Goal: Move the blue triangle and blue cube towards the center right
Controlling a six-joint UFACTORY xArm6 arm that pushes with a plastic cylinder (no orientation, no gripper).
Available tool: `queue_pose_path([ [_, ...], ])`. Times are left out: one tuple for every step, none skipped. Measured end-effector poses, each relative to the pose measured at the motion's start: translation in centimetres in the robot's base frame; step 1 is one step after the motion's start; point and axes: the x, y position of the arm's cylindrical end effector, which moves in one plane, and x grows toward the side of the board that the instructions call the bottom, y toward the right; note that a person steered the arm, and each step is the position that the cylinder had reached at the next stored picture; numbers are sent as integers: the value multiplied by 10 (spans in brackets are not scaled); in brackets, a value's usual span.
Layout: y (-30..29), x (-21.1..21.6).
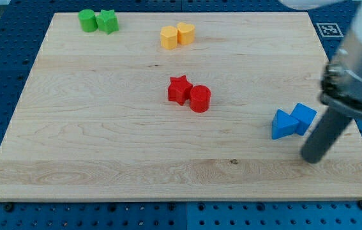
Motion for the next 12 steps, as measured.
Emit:
queue_pose_path([
  [37, -2],
  [28, -23],
  [22, -45],
  [-14, -39],
  [-39, -37],
  [-41, -36],
  [-25, -22],
  [-27, -16],
  [-61, -16],
  [-50, -31],
  [-46, -43],
  [-46, -19],
])
